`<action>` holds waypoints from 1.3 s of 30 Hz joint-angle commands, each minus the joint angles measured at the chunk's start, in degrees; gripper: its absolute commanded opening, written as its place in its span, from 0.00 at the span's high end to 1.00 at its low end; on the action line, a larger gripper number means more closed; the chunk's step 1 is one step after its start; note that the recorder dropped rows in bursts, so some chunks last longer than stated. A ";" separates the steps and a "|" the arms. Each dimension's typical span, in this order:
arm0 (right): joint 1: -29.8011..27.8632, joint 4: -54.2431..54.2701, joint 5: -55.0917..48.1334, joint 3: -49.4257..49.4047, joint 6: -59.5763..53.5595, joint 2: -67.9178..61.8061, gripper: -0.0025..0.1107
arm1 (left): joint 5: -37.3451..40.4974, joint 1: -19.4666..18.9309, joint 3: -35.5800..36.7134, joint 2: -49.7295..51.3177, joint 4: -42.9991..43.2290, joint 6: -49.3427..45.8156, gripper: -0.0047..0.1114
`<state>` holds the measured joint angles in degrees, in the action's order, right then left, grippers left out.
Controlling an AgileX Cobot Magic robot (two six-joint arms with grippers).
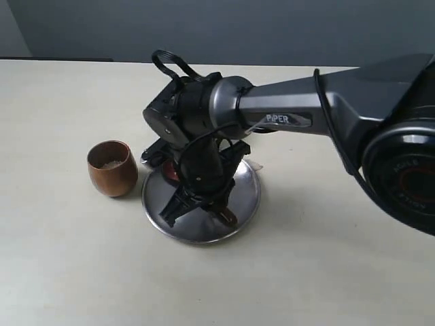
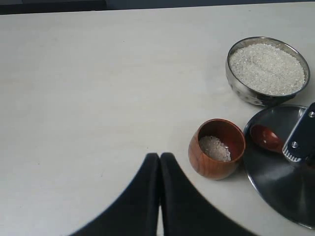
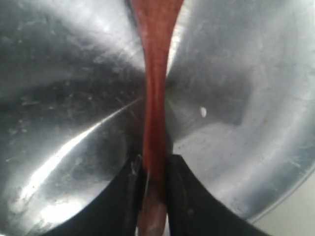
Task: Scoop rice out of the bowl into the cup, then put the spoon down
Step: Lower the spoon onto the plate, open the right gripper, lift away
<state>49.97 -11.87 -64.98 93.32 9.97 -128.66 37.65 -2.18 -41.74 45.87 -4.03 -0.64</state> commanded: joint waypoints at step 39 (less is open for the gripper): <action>-1.45 -24.80 -4.98 -0.03 12.90 32.25 0.98 | -0.23 -0.13 0.05 0.13 0.32 0.10 0.96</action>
<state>49.41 -33.13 -69.47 93.32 19.12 -100.13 37.65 -2.18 -41.74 45.87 -4.03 -0.64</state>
